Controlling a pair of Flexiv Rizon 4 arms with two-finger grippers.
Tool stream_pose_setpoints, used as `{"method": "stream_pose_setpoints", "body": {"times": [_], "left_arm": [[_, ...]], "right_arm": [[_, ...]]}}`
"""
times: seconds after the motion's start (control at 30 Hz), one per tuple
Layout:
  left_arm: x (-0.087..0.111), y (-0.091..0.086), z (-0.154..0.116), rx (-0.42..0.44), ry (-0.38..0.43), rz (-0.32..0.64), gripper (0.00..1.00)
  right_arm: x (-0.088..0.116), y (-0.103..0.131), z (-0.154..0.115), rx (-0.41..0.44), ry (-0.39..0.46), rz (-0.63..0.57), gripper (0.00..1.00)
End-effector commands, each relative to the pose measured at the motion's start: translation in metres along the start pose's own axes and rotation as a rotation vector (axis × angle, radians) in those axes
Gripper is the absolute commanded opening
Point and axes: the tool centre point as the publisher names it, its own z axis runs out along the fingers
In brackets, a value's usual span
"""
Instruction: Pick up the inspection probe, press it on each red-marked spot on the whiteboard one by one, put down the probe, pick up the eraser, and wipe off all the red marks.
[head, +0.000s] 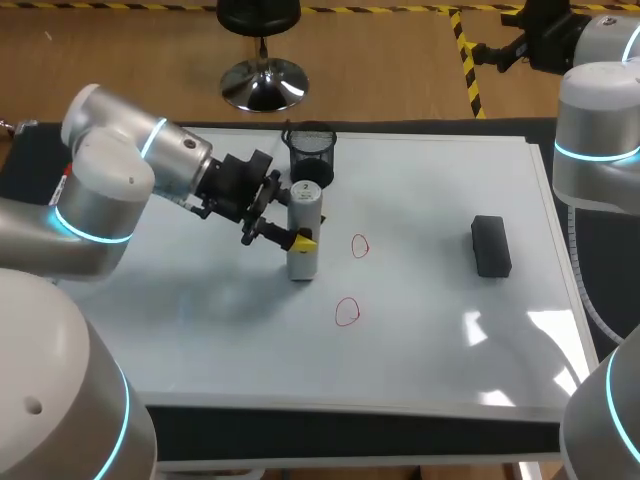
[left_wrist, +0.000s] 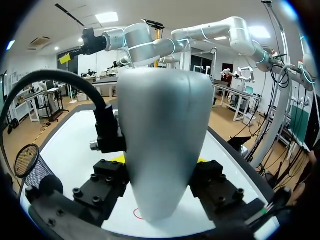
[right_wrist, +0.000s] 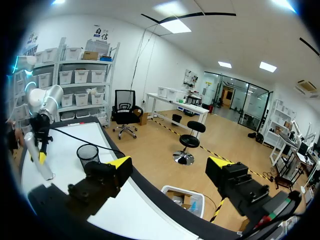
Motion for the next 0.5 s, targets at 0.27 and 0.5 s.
{"method": "stream_pose_setpoints", "body": {"times": [0.27, 0.5], "left_arm": [[0.0071, 0.0247, 0.005, -0.007, -0.016, -0.004, 0.0], [0.0062, 0.0246, 0.0044, -0.006, -0.017, -0.003, 0.0]], "right_arm": [[0.0, 0.0, 0.0, 0.0, 0.0, 0.0, 1.0], [0.0, 0.0, 0.0, 0.0, 0.0, 0.0, 1.0]]}}
